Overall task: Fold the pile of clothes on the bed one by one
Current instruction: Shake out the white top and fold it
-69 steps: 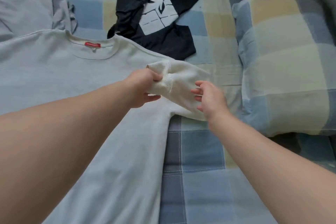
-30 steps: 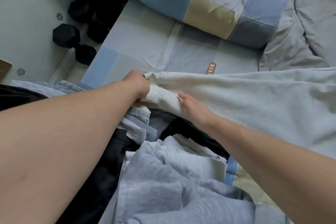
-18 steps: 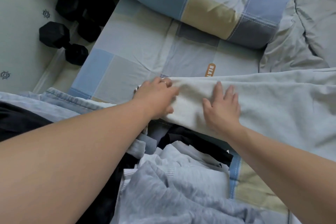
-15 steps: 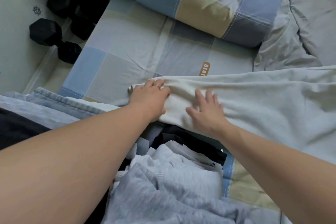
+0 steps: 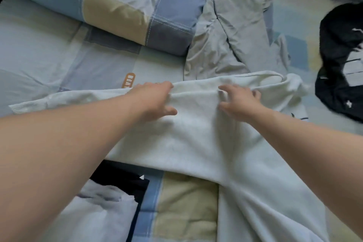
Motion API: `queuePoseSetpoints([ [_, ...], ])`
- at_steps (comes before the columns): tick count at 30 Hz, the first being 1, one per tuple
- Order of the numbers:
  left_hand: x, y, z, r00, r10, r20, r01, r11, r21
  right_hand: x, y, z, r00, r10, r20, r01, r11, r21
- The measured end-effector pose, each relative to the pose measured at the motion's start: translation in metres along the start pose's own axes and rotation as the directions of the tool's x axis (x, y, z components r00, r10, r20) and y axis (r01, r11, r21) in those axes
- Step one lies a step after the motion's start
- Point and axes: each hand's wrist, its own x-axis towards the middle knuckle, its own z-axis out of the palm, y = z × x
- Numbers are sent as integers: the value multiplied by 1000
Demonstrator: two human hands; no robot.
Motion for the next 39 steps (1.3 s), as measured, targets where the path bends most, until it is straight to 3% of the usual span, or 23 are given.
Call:
queuePoseSetpoints([
  [4, 42, 37, 13, 998, -66, -23, 62, 989, -135, 21, 38, -11, 995, -78, -60, 67, 983, -170],
  [8, 62, 66, 28, 990, -101, -95, 79, 975, -206, 33, 76, -17, 994, -5, -107, -29, 949, -315],
  [11, 65, 74, 39, 964, -120, -237, 83, 984, -160, 36, 94, -19, 978, -15, -209, -19, 987, -159],
  [14, 69, 77, 31, 878, -199, -435, 126, 974, -190, 40, 95, -19, 849, -86, -521, 110, 994, 16],
  [15, 72, 76, 28, 855, -211, -473, 146, 974, -172, 44, 91, -20, 824, -80, -560, 112, 993, 23],
  [19, 85, 65, 42, 866, -260, -427, 237, 966, -107, 62, 78, 3, 898, -62, -435, 75, 997, 13],
  [23, 91, 60, 61, 879, -261, -400, 234, 965, -116, 69, 80, 22, 877, -91, -471, 110, 994, 14],
  [27, 95, 59, 71, 843, -234, -485, 212, 972, -100, 83, 76, 33, 864, -120, -490, 148, 989, 19],
  [32, 101, 55, 82, 801, -195, -567, 191, 979, -66, 95, 69, 49, 895, -124, -428, 148, 989, 22],
  [36, 97, 67, 70, 789, -267, -553, 299, 954, -33, 79, 81, 20, 922, -212, -325, 237, 971, 40],
  [38, 92, 83, 65, 749, -177, -638, 276, 959, 58, 61, 107, -1, 888, -210, -409, 248, 968, 43],
  [39, 88, 96, 66, 733, -75, -676, 186, 978, 93, 55, 125, -9, 871, -176, -458, 221, 974, 48],
])
